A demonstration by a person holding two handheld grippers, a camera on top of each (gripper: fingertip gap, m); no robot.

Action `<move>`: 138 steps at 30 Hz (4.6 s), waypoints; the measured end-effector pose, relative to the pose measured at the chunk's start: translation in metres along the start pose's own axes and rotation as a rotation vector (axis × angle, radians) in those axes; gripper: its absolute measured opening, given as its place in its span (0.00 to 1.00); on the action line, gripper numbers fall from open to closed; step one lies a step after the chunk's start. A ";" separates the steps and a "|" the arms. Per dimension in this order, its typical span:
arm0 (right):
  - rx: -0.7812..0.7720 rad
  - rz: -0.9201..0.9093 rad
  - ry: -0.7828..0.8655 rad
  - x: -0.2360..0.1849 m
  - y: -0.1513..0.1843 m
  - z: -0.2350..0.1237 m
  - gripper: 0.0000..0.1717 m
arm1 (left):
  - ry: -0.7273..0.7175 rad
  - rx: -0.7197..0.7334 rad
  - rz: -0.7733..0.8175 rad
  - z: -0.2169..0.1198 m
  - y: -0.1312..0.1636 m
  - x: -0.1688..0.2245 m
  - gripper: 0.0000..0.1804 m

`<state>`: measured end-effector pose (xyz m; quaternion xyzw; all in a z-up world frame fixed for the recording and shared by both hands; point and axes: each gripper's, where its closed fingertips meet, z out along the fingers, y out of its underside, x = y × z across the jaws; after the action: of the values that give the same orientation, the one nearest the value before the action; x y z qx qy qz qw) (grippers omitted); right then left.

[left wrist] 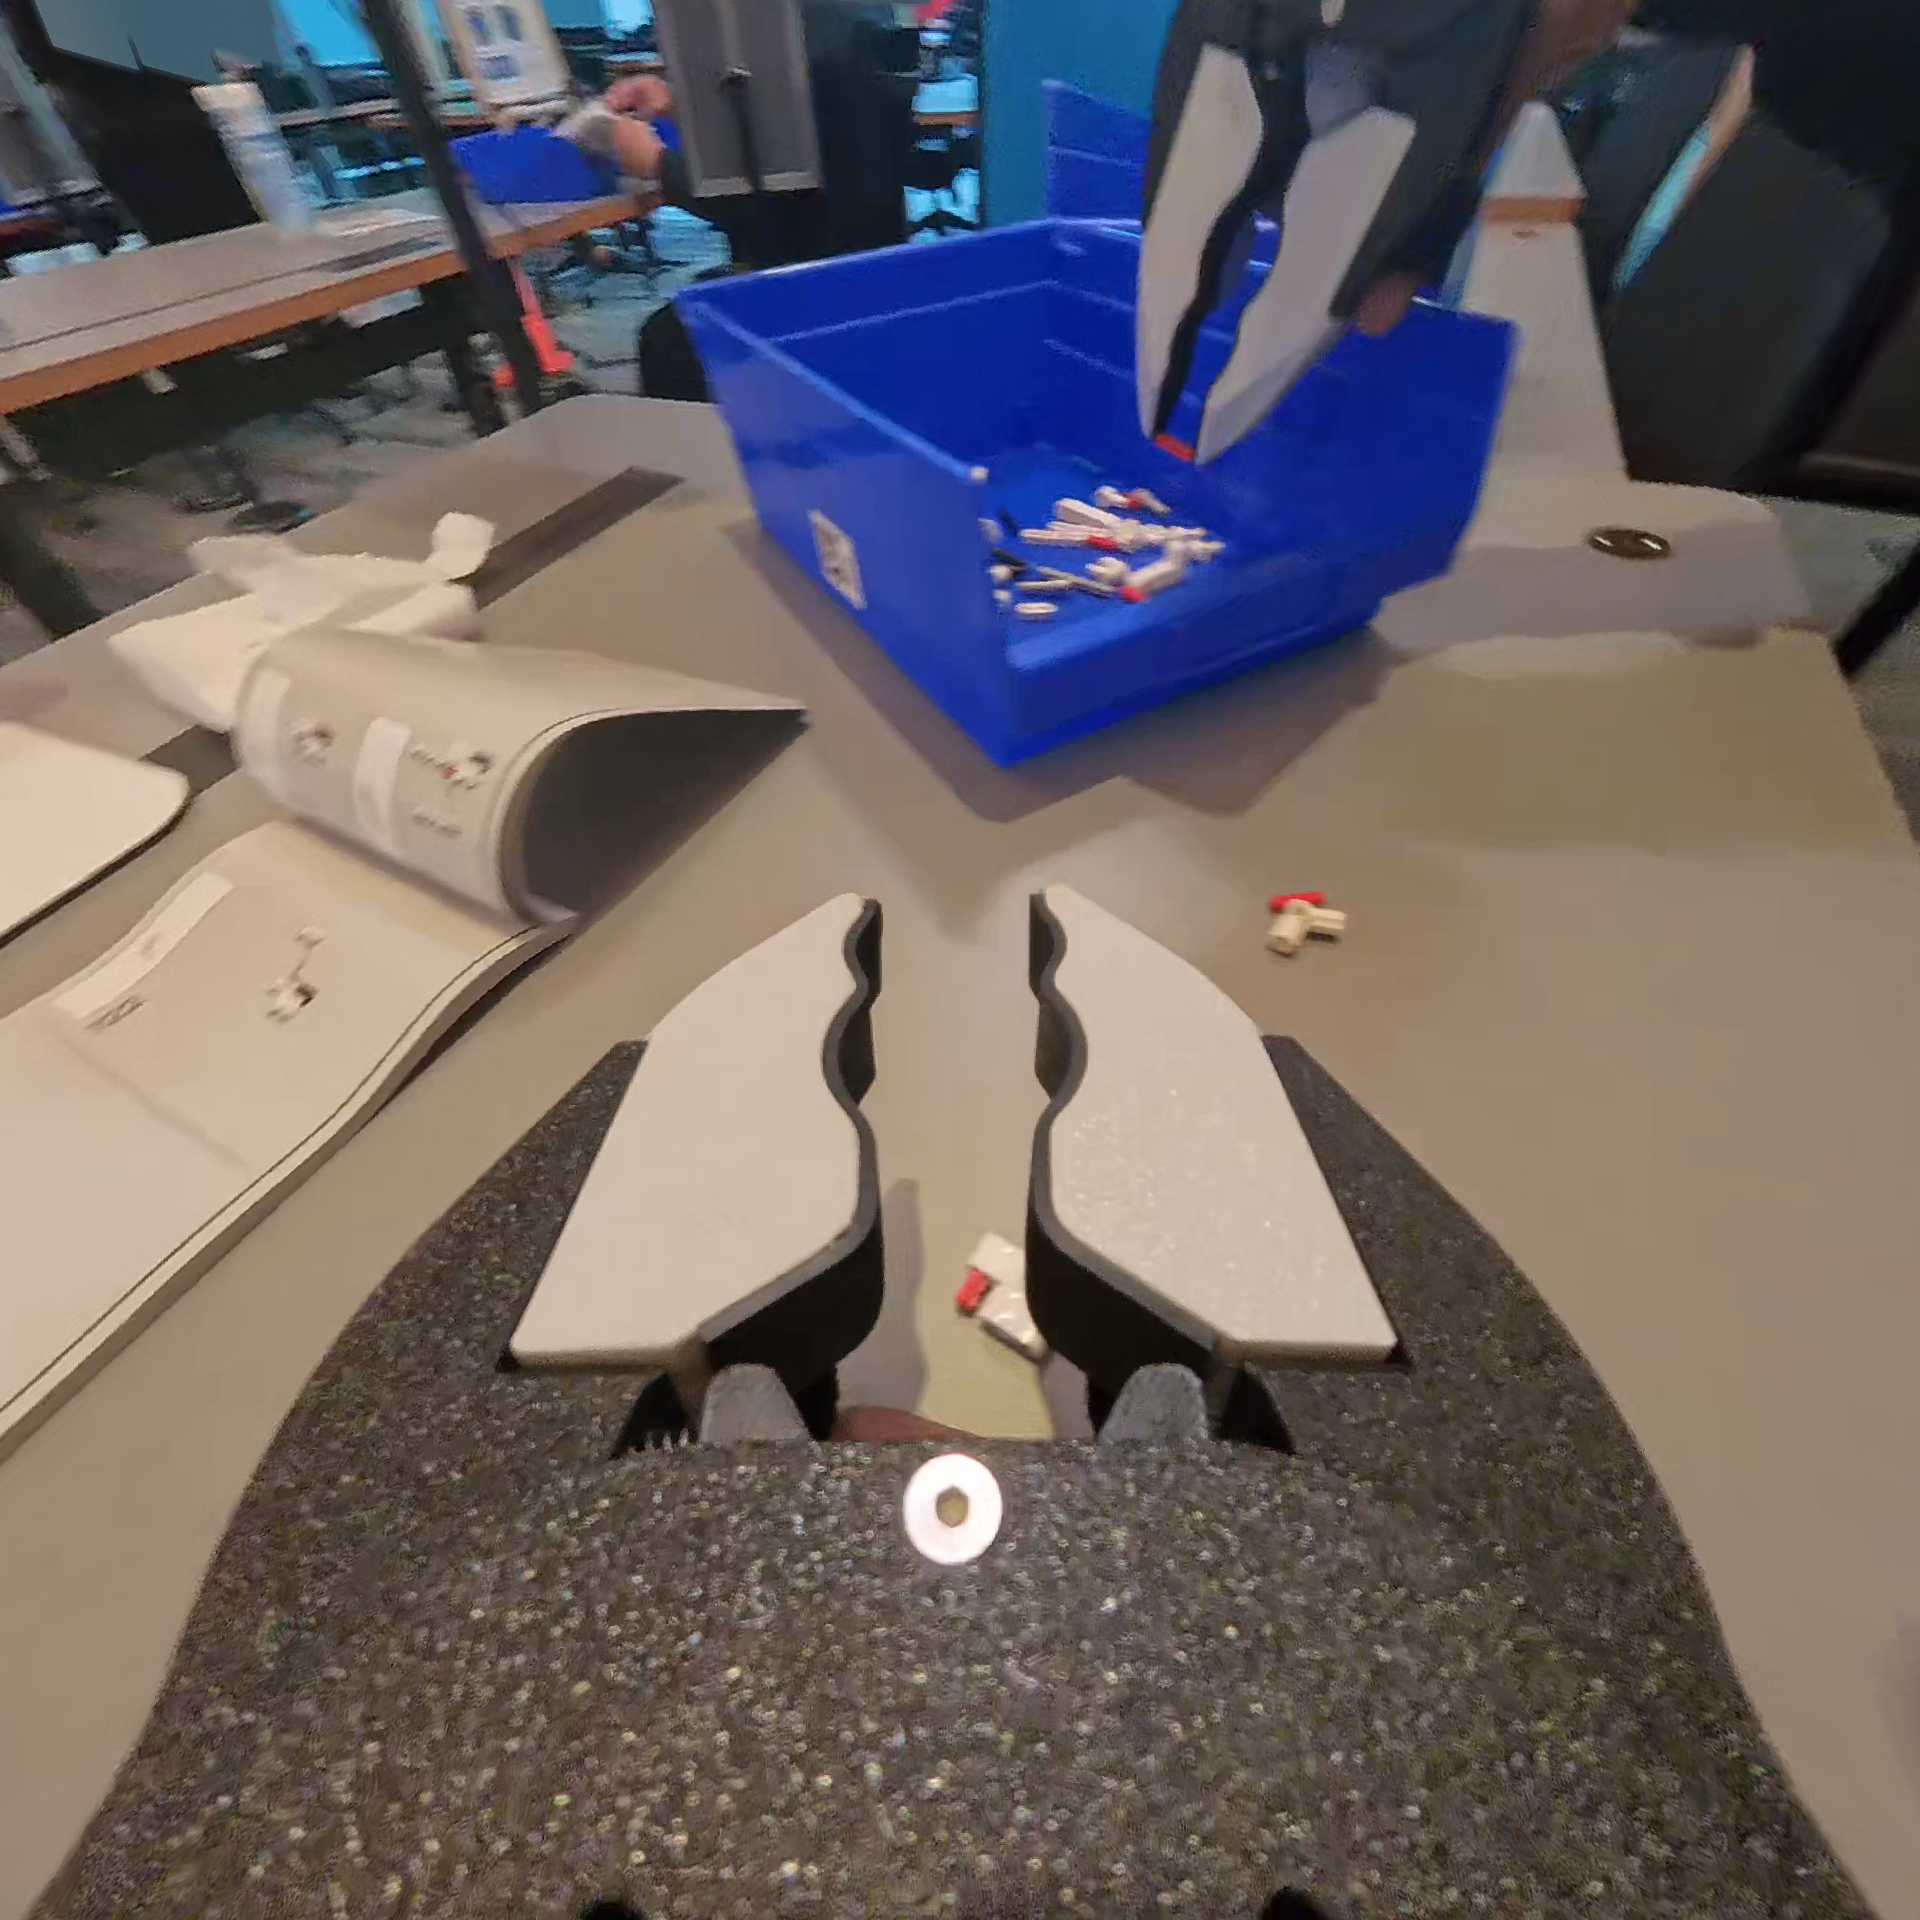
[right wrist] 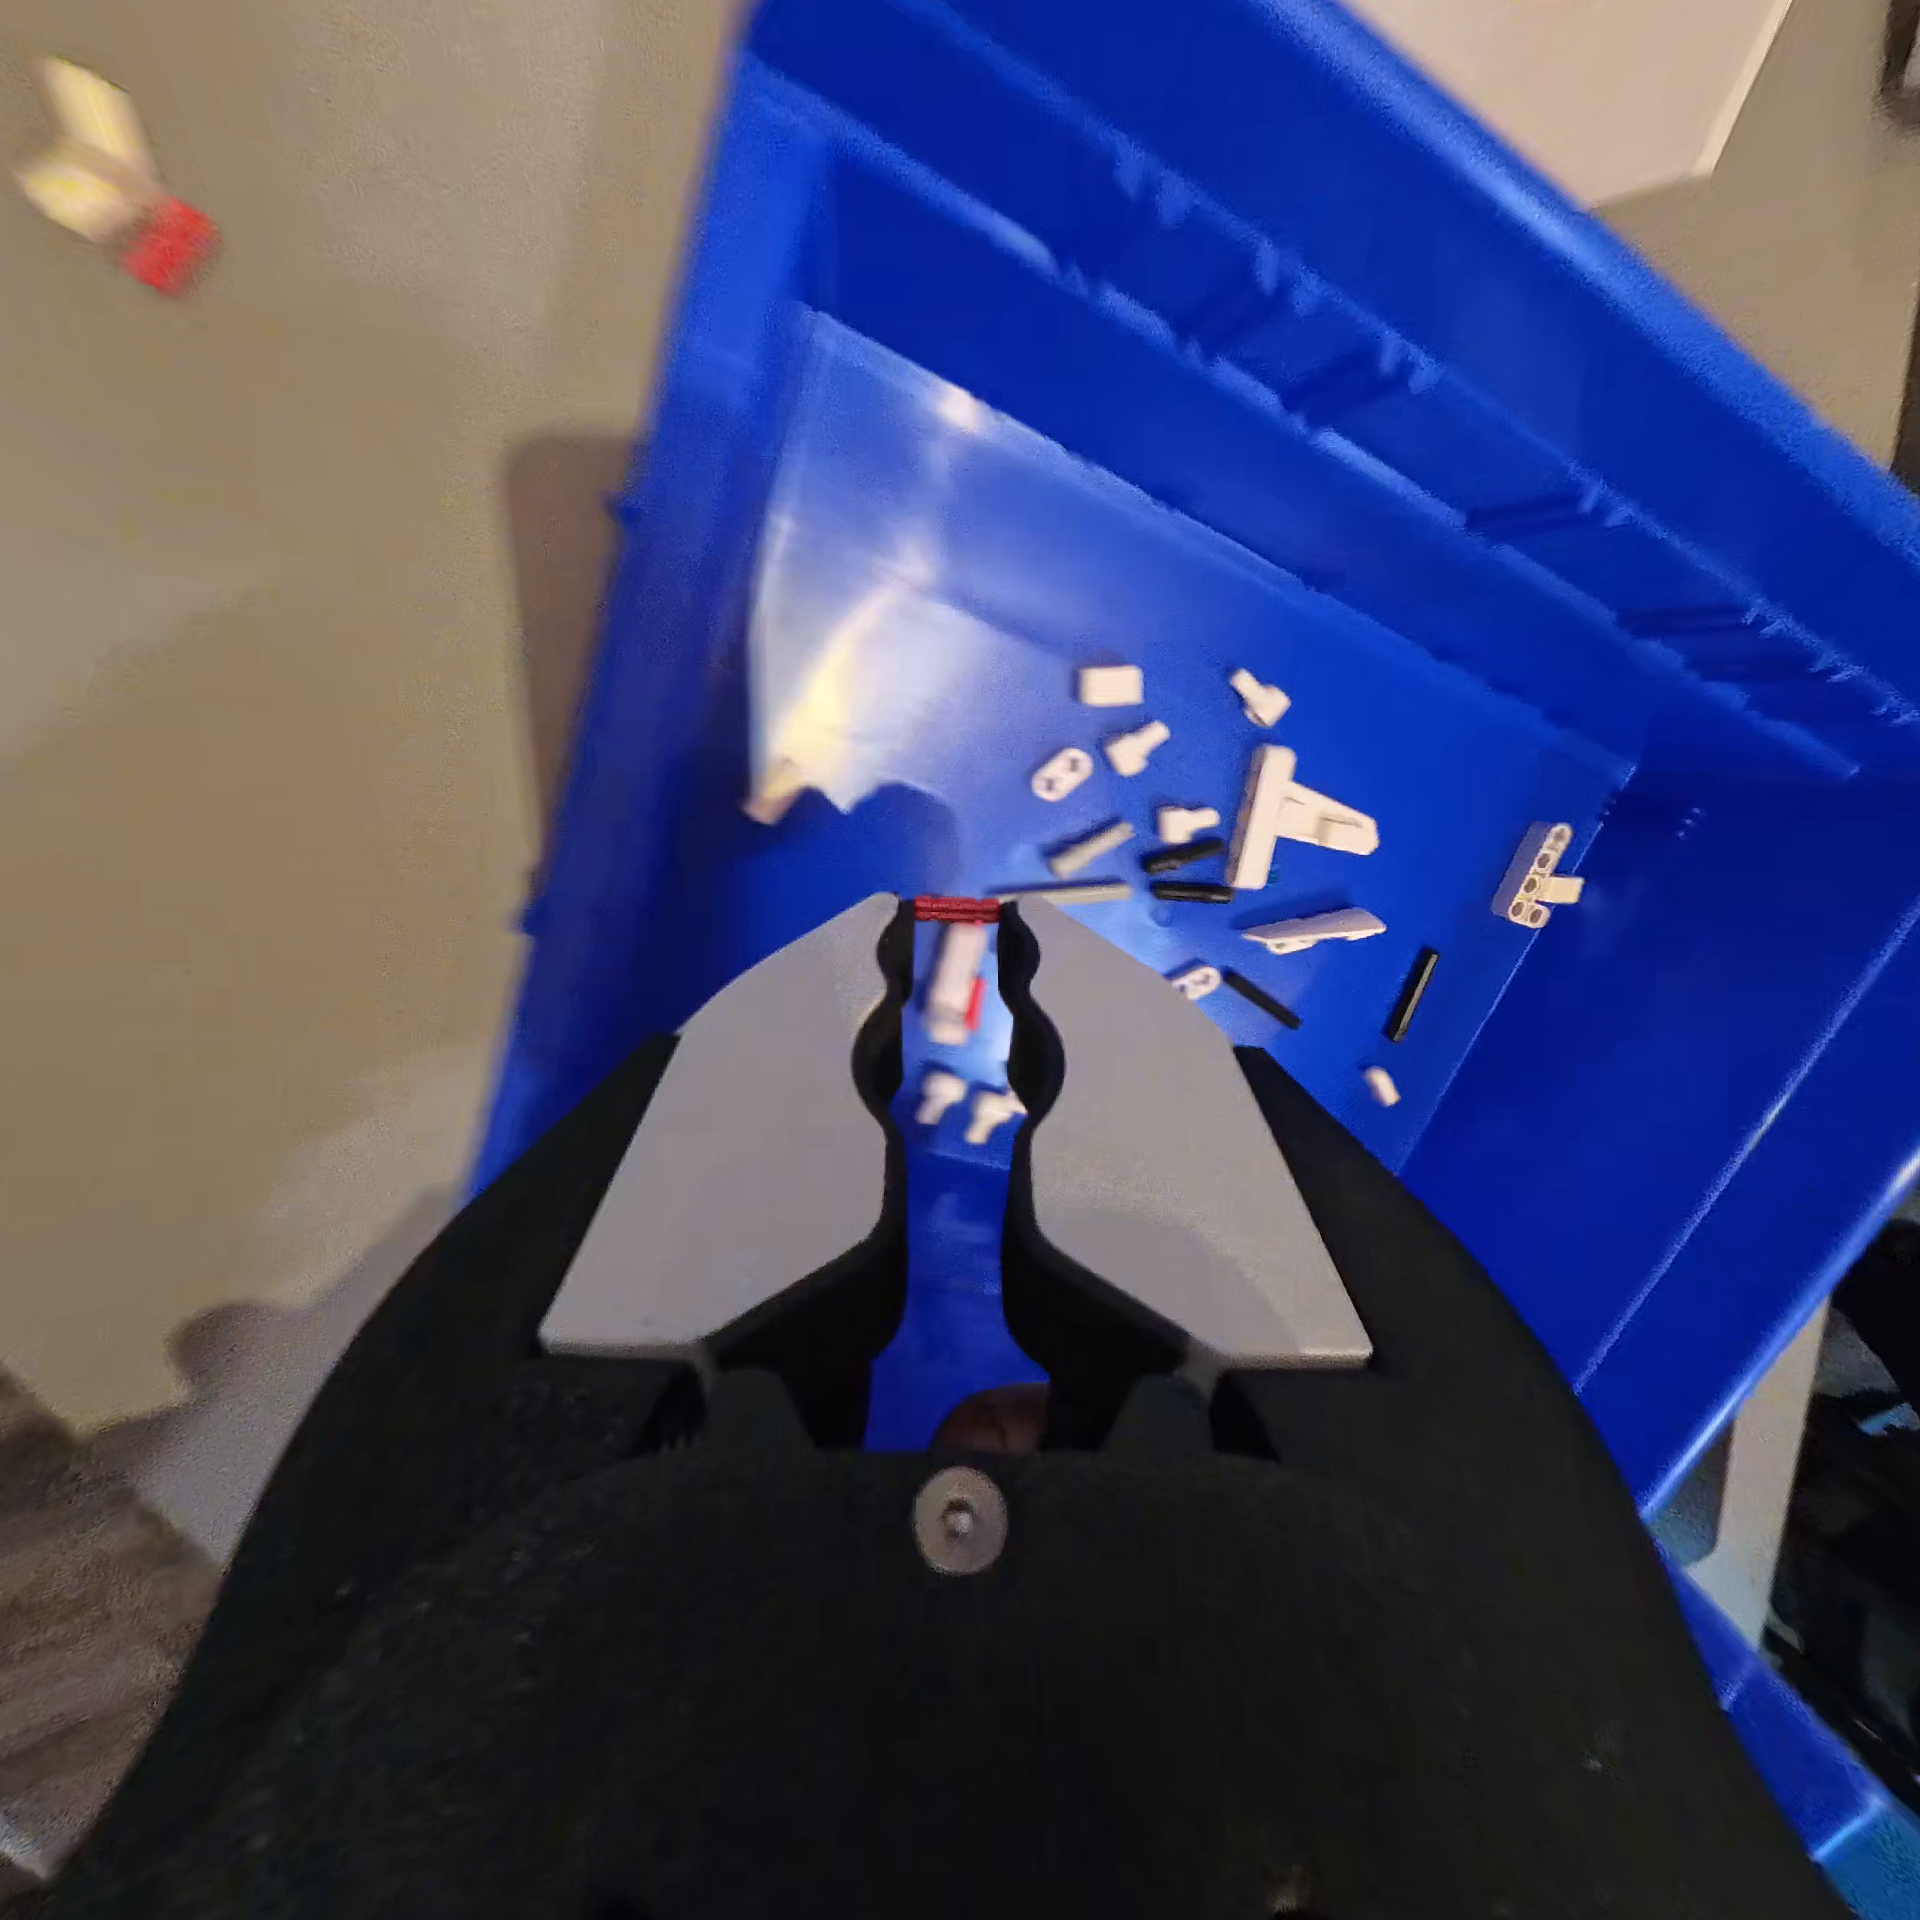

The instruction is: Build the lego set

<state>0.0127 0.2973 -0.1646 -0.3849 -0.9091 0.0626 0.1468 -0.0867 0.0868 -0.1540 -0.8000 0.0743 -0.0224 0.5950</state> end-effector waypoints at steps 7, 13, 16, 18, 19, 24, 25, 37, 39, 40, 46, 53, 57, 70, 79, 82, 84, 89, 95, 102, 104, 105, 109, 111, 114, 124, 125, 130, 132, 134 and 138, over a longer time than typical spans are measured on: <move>0.277 0.000 -0.059 -0.104 -0.065 -0.018 0.09 | 0.209 -0.110 0.075 0.014 0.007 0.063 0.19; 0.555 -0.014 0.010 -0.141 -0.111 0.017 0.09 | 0.229 -0.257 -0.075 0.025 0.021 0.084 0.15; 0.628 0.015 0.102 -0.141 -0.124 0.029 0.09 | 0.280 -0.287 -0.262 0.027 0.021 0.090 0.13; 0.670 0.036 0.165 -0.140 -0.131 0.031 0.09 | 0.303 -0.284 -0.344 0.027 0.020 0.091 0.12; 0.691 0.049 0.192 -0.140 -0.134 0.031 0.09 | 0.308 -0.285 -0.373 0.027 0.021 0.090 0.11; 0.744 0.171 0.318 -0.132 -0.143 0.032 0.09 | 0.333 -0.286 -0.506 0.029 0.022 0.088 0.09; 0.744 0.174 0.349 -0.130 -0.144 0.031 0.09 | 0.344 -0.281 -0.527 0.030 0.021 0.088 0.09; 0.809 0.107 0.493 -0.134 -0.161 0.015 0.09 | 0.464 -0.227 -0.761 0.027 0.012 0.087 0.08; 0.811 0.082 0.531 -0.134 -0.164 0.012 0.09 | 0.476 -0.221 -0.778 0.026 0.012 0.089 0.08; 0.805 0.073 0.551 -0.133 -0.165 0.012 0.09 | 0.474 -0.215 -0.780 0.026 0.011 0.088 0.07; 0.803 0.049 0.614 -0.129 -0.171 0.009 0.09 | 0.467 -0.186 -0.767 0.020 0.007 0.080 0.06; 0.790 -0.084 0.549 -0.122 -0.177 0.019 0.16 | 0.369 -0.216 -0.521 0.010 0.017 0.060 0.02; 0.779 -0.326 0.498 -0.115 -0.181 0.017 0.19 | 0.354 -0.279 -0.358 0.001 0.023 0.052 0.02; 0.781 -0.793 0.423 -0.130 -0.206 0.041 0.11 | 0.379 -0.422 -0.219 -0.007 0.044 0.054 0.02; 0.768 -0.838 0.478 -0.135 -0.203 0.048 0.06 | 0.386 -0.459 -0.225 -0.004 0.051 0.059 0.02; 0.758 -0.854 0.490 -0.136 -0.201 0.051 0.03 | 0.374 -0.465 -0.232 -0.002 0.052 0.059 0.02; 0.746 -0.848 0.506 -0.134 -0.200 0.053 0.03 | 0.352 -0.455 -0.236 0.001 0.051 0.056 0.02; 0.724 -0.716 0.547 -0.116 -0.196 0.051 0.02 | 0.292 -0.379 -0.277 0.004 0.041 0.045 0.08; 0.743 -0.562 0.600 -0.102 -0.195 0.041 0.02 | 0.283 -0.232 -0.429 0.008 0.023 0.033 0.11; 0.818 -0.488 0.641 -0.096 -0.198 0.026 0.02 | 0.336 -0.039 -0.541 0.009 0.001 0.028 0.09; 0.839 -0.476 0.656 -0.094 -0.199 0.022 0.02 | 0.346 0.005 -0.558 0.009 -0.002 0.028 0.09; 0.851 -0.471 0.660 -0.094 -0.199 0.019 0.02 | 0.347 0.028 -0.569 0.010 -0.004 0.027 0.08; 0.872 -0.453 0.678 -0.092 -0.200 0.015 0.02 | 0.390 0.091 -0.585 0.008 -0.012 0.030 0.04; 0.876 -0.448 0.680 -0.092 -0.200 0.014 0.02 | 0.383 0.084 -0.571 0.009 -0.011 0.030 0.04; 0.886 -0.439 0.687 -0.092 -0.201 0.012 0.02 | 0.390 0.084 -0.568 0.009 -0.011 0.033 0.04; 0.900 -0.432 0.697 -0.091 -0.201 0.010 0.02 | 0.362 0.124 -0.534 0.010 -0.015 0.032 0.03; 0.906 -0.431 0.692 -0.092 -0.201 0.009 0.02 | 0.363 0.130 -0.525 0.010 -0.015 0.033 0.02; 0.907 -0.436 0.683 -0.091 -0.200 0.009 0.02 | 0.325 0.135 -0.455 0.011 -0.016 0.032 0.02; 0.904 -0.429 0.664 -0.089 -0.198 0.007 0.03 | 0.319 0.137 -0.448 0.011 -0.018 0.033 0.02; 0.869 -0.411 0.628 -0.085 -0.191 0.008 0.12 | 0.312 0.157 -0.440 0.007 -0.023 0.031 0.02; 0.780 -0.287 0.503 -0.078 -0.159 0.012 0.13 | 0.296 0.169 -0.416 0.000 -0.027 0.025 0.02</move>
<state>-0.0474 0.1307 -0.1570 -0.1752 -0.7979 0.2829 0.5026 -0.0597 0.0903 -0.1297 -0.7336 -0.0077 -0.2668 0.6250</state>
